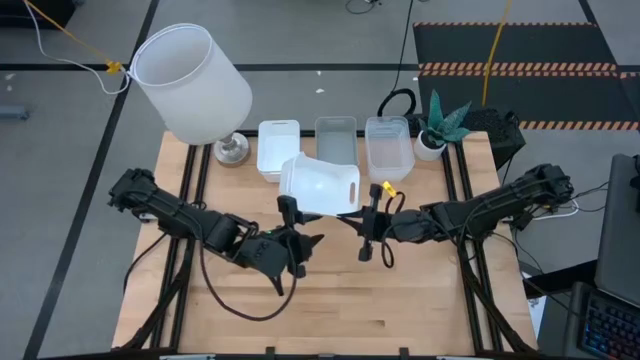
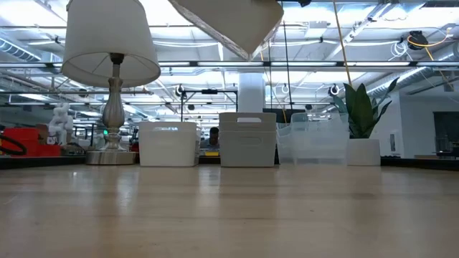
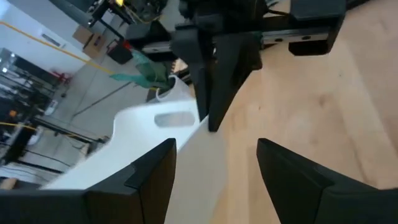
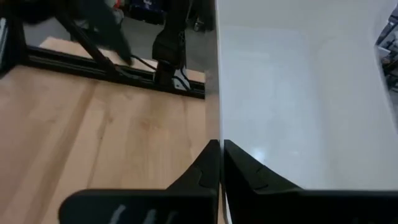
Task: Stack baskets by color
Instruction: Stack the white bin on the top left stacked white bins
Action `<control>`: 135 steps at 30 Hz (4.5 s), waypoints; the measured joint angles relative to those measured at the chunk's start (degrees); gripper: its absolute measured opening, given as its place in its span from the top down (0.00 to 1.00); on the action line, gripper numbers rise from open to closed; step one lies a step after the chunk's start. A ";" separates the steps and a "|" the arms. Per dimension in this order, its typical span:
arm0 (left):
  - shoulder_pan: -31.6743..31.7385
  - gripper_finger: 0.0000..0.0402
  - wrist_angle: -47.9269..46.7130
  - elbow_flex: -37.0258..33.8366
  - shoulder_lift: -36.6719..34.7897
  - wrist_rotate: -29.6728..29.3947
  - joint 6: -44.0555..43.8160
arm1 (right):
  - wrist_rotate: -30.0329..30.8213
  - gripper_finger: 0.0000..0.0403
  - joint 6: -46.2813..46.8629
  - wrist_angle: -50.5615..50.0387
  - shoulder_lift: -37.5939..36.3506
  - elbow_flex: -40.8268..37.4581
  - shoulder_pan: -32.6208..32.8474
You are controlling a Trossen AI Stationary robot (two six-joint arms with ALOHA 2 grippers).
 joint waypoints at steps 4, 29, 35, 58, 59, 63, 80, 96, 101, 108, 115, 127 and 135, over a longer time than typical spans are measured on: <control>1.33 0.43 0.16 0.02 2.24 -0.14 3.80 | -0.20 1.00 1.17 -0.64 0.00 0.02 -0.12; 8.16 0.74 -4.74 0.01 4.47 8.86 5.68 | -3.51 0.98 -2.49 -5.67 0.00 0.02 -0.12; 8.52 0.93 -4.64 0.00 4.47 9.21 7.52 | -3.59 0.96 -5.25 -5.90 0.00 0.02 -0.02; 5.73 0.98 -14.65 0.01 4.47 28.67 21.49 | -14.08 0.50 -10.31 -24.45 -6.39 0.07 7.04; 5.35 0.98 -14.66 0.00 4.47 29.78 22.21 | -13.34 0.50 -10.97 -25.36 -6.35 0.07 7.33; 4.16 0.96 -14.61 0.02 4.47 30.98 24.81 | -10.06 0.53 -15.87 -26.43 -5.60 0.07 8.25; 3.57 0.92 -14.30 0.00 4.47 30.93 23.95 | -6.65 0.95 -26.13 -26.61 -2.97 0.04 9.05; 4.01 0.77 -10.53 0.00 4.47 27.84 12.46 | -6.28 0.99 -24.20 -27.12 -2.99 0.04 9.03; 3.94 0.56 -9.43 0.00 4.45 23.02 7.96 | -4.03 1.00 -22.77 -27.56 -3.17 0.00 9.03; 3.17 0.33 -7.39 0.02 4.28 17.02 5.27 | -2.48 1.00 -19.62 -28.27 -3.19 0.00 8.60; 1.83 0.18 -3.96 0.02 4.28 16.72 7.49 | -3.10 1.00 -17.68 -28.78 -3.19 0.00 7.41; 1.80 0.23 8.33 0.02 4.28 15.67 4.99 | 0.17 1.00 -7.04 -31.68 -3.20 5.20 7.02; 2.42 0.32 12.90 0.02 4.28 8.82 2.33 | 5.22 1.00 -0.60 -32.46 -3.21 6.40 6.81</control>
